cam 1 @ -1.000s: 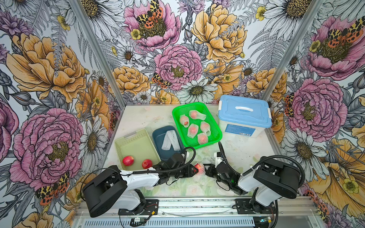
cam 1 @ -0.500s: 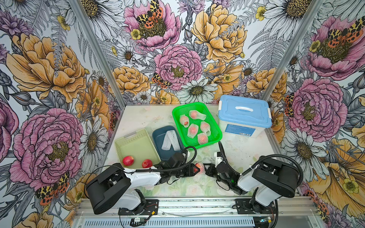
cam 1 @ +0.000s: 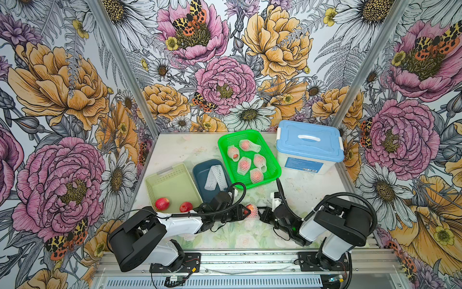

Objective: Remove foam nets from apples
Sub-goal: Remove the foam net from the apple.

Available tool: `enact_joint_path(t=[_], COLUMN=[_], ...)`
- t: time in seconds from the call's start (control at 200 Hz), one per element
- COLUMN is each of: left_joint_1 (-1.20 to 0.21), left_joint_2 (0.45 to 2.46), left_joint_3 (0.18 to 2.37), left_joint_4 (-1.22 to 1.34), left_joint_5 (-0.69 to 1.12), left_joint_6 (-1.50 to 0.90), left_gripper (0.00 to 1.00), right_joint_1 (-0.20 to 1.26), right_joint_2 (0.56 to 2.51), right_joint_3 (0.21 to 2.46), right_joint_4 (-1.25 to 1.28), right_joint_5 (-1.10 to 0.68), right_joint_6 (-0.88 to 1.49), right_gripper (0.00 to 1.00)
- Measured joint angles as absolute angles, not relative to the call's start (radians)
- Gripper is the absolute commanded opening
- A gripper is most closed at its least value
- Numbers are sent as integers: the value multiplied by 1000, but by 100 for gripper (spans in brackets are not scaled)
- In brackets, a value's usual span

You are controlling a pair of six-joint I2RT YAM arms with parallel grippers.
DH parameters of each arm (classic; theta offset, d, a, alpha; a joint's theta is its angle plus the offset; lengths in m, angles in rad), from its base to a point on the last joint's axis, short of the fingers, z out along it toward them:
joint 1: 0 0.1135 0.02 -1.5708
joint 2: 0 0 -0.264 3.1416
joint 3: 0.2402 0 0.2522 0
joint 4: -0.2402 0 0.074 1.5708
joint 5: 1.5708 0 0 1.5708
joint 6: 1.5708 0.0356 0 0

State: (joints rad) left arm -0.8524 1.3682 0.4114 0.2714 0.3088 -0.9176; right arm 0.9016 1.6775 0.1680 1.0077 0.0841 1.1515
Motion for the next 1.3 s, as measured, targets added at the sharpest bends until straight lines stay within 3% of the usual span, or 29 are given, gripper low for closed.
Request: enact_joint_path(t=[0.165,0.596,1.301], left_joint_1=[-852,-839,-806], left_joint_2=[1369,1403,1425], left_joint_3=[411,411,418], left_joint_4=[278,290,296], left_joint_5=[309,313,327], left_joint_6=[-917,-918,-917], left_gripper=[60,57,71], right_joint_1=[896,881,862], right_joint_2=[1685,1718,1783], right_joint_3=[178,187,195], right_joint_4=[1008,1053,1164], right_joint_5=[74,47,-13], right_joint_6=[1151,1151,1147], right_gripper=[0,0,0])
